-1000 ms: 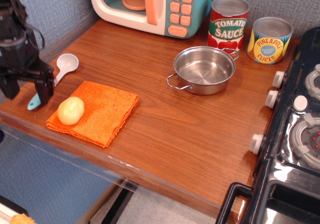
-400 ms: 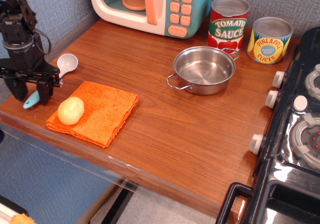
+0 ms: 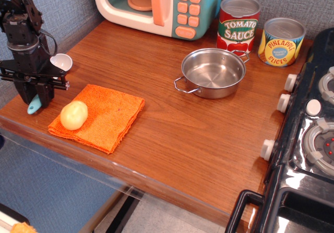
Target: PLACE THE LADLE AT THE RIGHT SIDE OF THE ORANGE CLOTH
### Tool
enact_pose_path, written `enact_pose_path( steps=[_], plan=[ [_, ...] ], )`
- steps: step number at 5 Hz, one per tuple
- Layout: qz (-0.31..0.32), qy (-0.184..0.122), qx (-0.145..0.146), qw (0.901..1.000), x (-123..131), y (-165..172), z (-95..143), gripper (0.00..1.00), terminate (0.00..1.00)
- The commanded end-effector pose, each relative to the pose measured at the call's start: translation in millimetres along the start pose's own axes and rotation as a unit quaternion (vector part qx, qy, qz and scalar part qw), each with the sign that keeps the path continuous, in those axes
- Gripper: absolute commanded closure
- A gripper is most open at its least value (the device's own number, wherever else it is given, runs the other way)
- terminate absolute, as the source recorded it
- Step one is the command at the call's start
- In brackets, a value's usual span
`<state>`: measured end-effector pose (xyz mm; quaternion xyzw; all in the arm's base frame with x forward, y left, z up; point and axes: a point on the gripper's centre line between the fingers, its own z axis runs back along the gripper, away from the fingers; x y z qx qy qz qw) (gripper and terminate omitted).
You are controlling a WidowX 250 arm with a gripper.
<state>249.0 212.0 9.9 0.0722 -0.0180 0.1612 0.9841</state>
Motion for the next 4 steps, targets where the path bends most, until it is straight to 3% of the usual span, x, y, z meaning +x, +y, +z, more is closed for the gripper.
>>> enact_pose_path(
  steps=[1,2,3,4],
  plan=[
    [0.017,-0.078,0.010,0.9967,3,0,70,1.00,0.00],
    [-0.003,-0.108,0.000,0.9941,-3,-24,108,1.00,0.00],
    [-0.066,-0.103,-0.033,0.9920,-20,-67,121,1.00,0.00],
    [-0.138,-0.087,-0.014,0.9866,-47,-112,112,1.00,0.00]
  ],
)
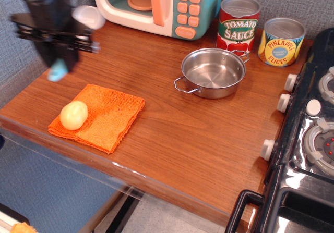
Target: PLACE THE LADLE AT THE RIGHT SIDE OF THE ORANGE CLOTH
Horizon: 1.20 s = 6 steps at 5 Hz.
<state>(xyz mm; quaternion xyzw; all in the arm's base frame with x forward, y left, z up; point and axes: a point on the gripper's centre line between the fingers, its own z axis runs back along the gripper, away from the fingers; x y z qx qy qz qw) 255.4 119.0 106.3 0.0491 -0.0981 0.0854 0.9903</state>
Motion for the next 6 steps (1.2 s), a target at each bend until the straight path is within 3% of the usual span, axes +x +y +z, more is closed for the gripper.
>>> enact_pose_path(
  steps=[1,2,4,6],
  plan=[
    [-0.135,0.017,0.045,0.9897,-45,-88,-17,1.00,0.00],
    [-0.146,0.046,0.040,0.9874,-52,-133,-28,1.00,0.00],
    [-0.113,0.068,0.019,0.9911,-25,-148,-44,1.00,0.00],
    [-0.135,0.071,0.011,0.9882,-31,-149,-47,1.00,0.00]
  ],
)
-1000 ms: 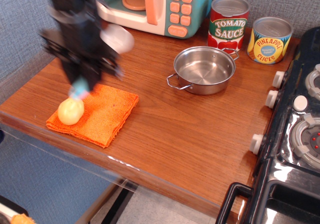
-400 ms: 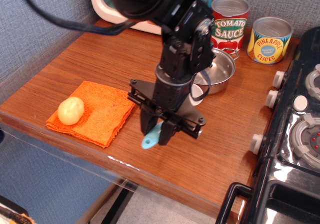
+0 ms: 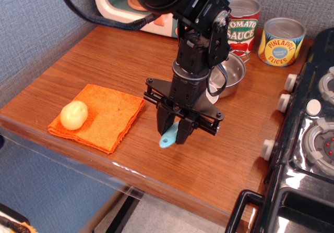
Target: PLACE THE LADLE AT THE RIGHT SIDE OF THE ORANGE CLOTH
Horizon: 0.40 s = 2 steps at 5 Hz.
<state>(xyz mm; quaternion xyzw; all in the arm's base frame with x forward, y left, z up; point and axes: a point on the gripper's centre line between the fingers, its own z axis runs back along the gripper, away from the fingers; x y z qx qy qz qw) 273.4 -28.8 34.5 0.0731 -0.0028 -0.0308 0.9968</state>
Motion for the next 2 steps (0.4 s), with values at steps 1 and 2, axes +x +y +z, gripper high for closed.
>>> enact_pose_path(
  steps=[1,2],
  plan=[
    [-0.026,-0.005,-0.001,0.9997,-29.3,1.5,3.6,1.00,0.00],
    [-0.030,0.001,0.000,0.9995,-35.3,1.0,0.4,1.00,0.00]
  ],
)
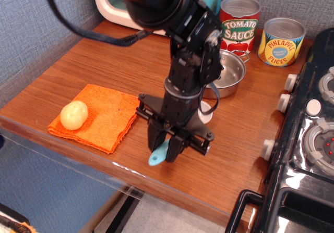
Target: PLACE THE LADLE AT THE RIGHT SIDE OF THE ORANGE CLOTH
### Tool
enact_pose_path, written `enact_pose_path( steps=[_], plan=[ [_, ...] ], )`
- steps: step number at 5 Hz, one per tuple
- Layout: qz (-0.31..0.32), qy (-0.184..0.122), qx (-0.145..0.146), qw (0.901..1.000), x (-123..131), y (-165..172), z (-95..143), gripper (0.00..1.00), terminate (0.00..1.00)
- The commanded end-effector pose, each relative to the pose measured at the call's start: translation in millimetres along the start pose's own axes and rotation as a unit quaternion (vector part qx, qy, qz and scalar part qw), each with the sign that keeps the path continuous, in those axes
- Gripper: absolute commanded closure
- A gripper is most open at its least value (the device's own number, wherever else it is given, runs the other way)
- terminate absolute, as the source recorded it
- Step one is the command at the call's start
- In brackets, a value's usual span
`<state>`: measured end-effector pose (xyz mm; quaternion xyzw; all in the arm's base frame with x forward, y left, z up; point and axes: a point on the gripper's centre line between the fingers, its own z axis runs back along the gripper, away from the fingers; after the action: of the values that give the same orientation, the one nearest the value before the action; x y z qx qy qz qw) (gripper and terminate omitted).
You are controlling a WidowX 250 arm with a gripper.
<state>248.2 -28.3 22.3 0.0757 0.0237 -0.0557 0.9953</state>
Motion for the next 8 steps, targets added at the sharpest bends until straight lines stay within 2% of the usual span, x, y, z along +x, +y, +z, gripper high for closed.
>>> enact_pose_path(
  steps=[1,2,3,4,5,6,7,8],
  plan=[
    [-0.004,-0.022,0.004,0.9997,-9,6,11,0.00,0.00],
    [0.002,-0.020,0.003,0.9998,-8,7,10,0.00,0.00],
    [0.005,-0.056,-0.005,0.9984,-13,18,30,0.00,0.00],
    [0.032,-0.106,0.009,0.9938,-30,47,55,0.00,0.00],
    [0.064,-0.112,-0.004,0.9917,-41,78,61,0.00,0.00],
    [0.071,-0.101,-0.002,0.9924,-41,94,55,0.00,0.00],
    [0.061,-0.087,-0.008,0.9944,-40,100,50,0.00,0.00],
    [0.061,-0.087,-0.008,0.9944,-40,100,50,0.00,0.00]
  ],
)
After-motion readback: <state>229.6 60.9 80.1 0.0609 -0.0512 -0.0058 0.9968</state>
